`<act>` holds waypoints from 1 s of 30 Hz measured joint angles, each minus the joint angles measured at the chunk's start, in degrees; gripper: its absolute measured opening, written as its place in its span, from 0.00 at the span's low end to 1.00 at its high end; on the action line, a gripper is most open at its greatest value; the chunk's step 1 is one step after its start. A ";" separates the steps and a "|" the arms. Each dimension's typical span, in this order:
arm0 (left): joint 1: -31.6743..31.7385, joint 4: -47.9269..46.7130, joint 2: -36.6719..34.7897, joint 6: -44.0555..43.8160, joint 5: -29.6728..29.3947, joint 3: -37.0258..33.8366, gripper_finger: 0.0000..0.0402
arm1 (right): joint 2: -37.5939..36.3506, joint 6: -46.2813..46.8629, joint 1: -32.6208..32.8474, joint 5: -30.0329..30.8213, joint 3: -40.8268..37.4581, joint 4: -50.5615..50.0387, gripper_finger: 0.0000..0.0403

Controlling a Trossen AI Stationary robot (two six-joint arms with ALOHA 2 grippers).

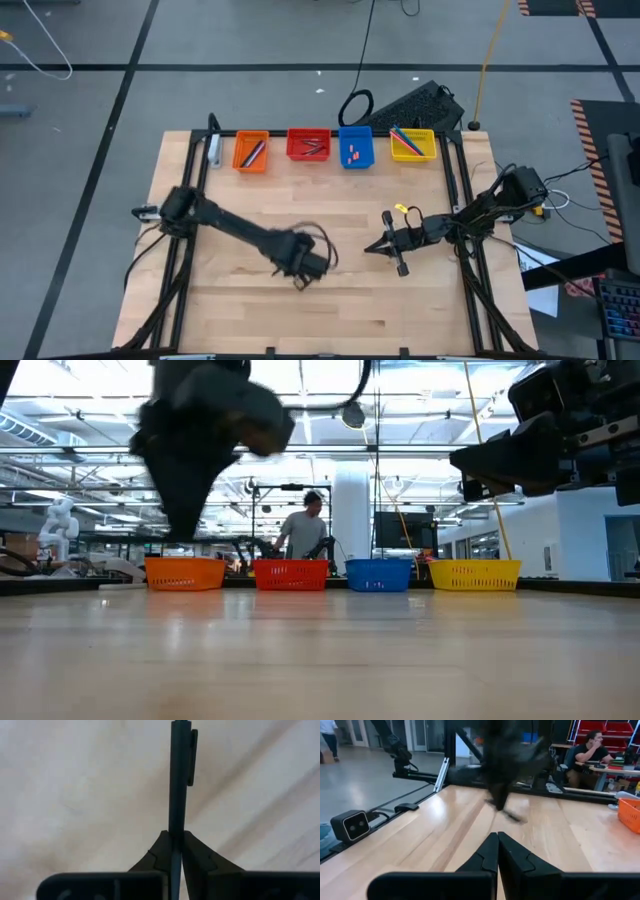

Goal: Sort crayons/erasers/pens/pencils in bins
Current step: Put the black pen into the orange basket

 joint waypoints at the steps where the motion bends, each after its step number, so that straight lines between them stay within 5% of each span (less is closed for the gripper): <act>1: 0.93 -0.95 -1.18 0.53 -1.32 0.07 0.05 | 0.00 -0.20 -0.02 0.01 0.00 0.04 0.00; 10: 12.96 -9.58 -12.70 7.05 -15.38 0.22 0.05 | 0.01 -1.79 -0.52 1.58 -0.02 1.76 0.00; 19: 33.60 -11.54 -18.36 20.58 -24.70 0.24 0.06 | 0.00 -1.74 -1.92 1.56 -0.02 2.19 0.00; 24: 47.99 -4.41 -18.57 31.48 -23.85 -2.93 0.06 | 0.01 -1.63 -2.01 1.58 -0.02 2.08 0.00; 30: 61.99 11.60 -18.49 40.24 -17.21 -15.17 0.06 | 0.01 -0.23 -2.01 1.58 -0.02 2.04 0.00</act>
